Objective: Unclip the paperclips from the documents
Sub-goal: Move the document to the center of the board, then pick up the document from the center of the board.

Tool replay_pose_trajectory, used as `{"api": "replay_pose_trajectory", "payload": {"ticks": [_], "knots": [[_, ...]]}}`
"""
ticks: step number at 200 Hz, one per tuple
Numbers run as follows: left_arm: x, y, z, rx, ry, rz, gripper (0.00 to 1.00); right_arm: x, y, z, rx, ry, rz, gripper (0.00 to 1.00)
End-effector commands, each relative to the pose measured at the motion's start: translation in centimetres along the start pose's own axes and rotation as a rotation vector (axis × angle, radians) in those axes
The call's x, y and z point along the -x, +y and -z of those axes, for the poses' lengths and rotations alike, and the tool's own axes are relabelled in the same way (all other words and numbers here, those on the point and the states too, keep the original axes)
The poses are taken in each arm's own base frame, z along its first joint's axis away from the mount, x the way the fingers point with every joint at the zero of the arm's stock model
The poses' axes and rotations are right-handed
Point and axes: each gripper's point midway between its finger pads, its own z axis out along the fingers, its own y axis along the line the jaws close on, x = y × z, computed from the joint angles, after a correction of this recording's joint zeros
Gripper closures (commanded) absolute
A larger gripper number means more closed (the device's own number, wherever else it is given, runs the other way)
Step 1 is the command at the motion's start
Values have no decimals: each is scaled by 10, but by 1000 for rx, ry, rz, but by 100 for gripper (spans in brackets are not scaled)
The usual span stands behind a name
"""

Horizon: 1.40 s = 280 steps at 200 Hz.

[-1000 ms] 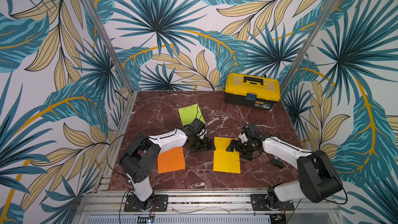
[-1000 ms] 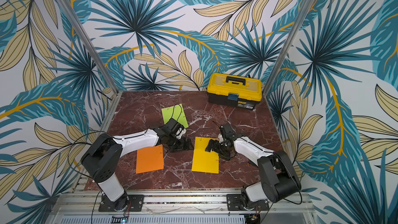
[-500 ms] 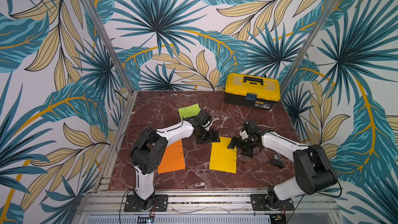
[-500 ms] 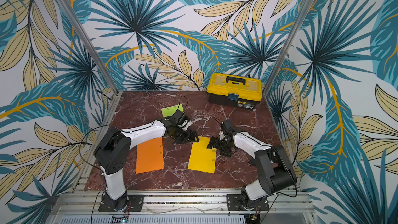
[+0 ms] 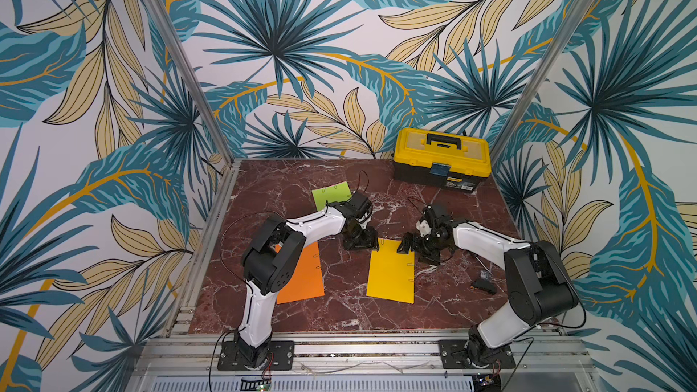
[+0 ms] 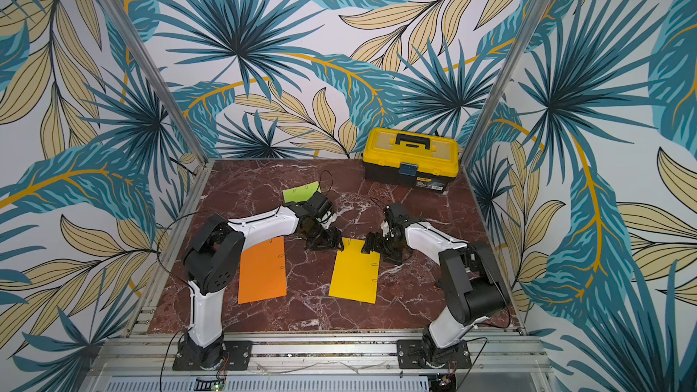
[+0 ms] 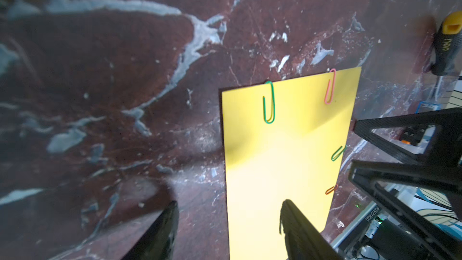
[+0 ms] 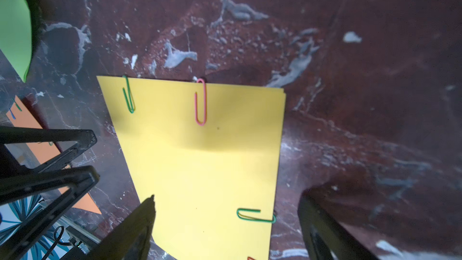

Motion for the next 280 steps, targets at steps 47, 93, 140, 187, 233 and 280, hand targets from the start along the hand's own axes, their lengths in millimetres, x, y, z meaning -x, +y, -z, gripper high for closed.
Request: {"api": "replay_pose_trajectory", "payload": {"ticks": [47, 93, 140, 187, 233, 280], "knots": [[7, -1, -11, 78, -21, -44, 40, -7, -24, -19, -60, 41, -24, 10], [0, -3, -21, 65, 14, -17, 47, -9, -27, -22, -57, 52, -29, 10], [-7, -5, -31, 54, 48, 0, 52, -16, -29, -29, -48, 77, -37, 14], [-11, -6, -36, 49, 67, 5, 56, -26, -36, -36, -54, 103, -43, 17], [-16, -3, -40, 50, 84, 19, 57, -31, -39, -40, -56, 126, -36, 20], [-19, -3, -44, 46, 99, 26, 58, -36, -38, -41, -56, 139, -10, 19]]}}
